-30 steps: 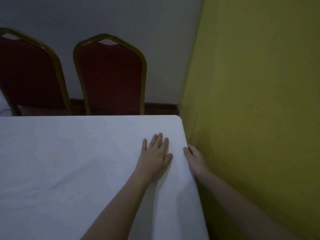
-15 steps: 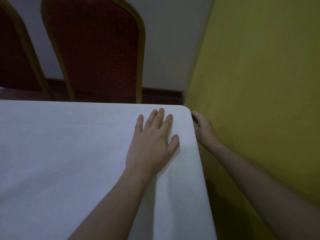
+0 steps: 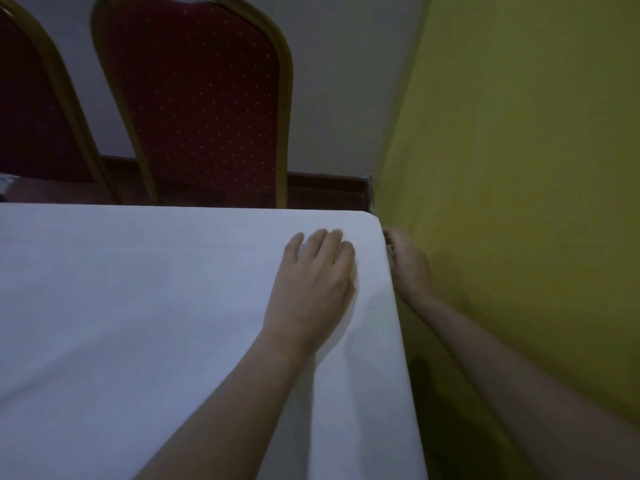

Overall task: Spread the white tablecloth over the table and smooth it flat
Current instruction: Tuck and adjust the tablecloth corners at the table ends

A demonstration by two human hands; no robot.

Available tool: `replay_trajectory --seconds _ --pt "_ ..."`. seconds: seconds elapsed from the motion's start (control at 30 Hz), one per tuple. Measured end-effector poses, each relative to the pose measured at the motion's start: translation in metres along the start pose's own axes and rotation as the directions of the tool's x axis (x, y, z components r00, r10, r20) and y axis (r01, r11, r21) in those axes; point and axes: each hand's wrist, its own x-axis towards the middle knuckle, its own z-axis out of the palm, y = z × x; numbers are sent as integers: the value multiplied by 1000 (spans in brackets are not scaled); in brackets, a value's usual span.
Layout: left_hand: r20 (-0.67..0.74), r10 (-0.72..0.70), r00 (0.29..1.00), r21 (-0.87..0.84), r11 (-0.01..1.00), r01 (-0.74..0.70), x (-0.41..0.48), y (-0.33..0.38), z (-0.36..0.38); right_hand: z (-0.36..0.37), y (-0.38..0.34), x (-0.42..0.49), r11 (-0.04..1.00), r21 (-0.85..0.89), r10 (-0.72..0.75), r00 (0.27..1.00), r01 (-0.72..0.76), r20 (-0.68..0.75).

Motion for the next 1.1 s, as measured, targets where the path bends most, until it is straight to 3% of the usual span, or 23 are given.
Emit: replay_trajectory --seconds 0.17,0.47,0.57,0.7,0.8,0.87,0.97,1.1 --pt "133 -137 982 -111 982 152 -11 22 5 -3 -15 7 994 44 -97 989 102 -114" --pt "160 -139 977 -84 985 154 -9 26 15 10 -11 1 989 127 79 997 -76 -19" --pt "174 -153 973 -63 984 166 -8 26 16 2 -20 -2 996 12 87 995 -87 54" --pt "244 -194 950 28 981 193 -6 34 10 -24 -42 -24 973 -177 197 936 -149 291" --pt "315 -152 937 82 988 133 -20 38 -7 -44 -63 -54 959 -213 215 967 -184 134" --pt "326 -122 938 53 992 110 -49 31 -31 -51 -93 -85 955 -274 153 979 -112 134" --pt "265 -252 931 -42 961 272 -110 -3 -68 -42 -158 -135 934 -343 35 928 102 371" --pt "273 -447 852 41 890 454 -215 -62 -141 -22 -269 -204 943 -94 -200 770 319 607"
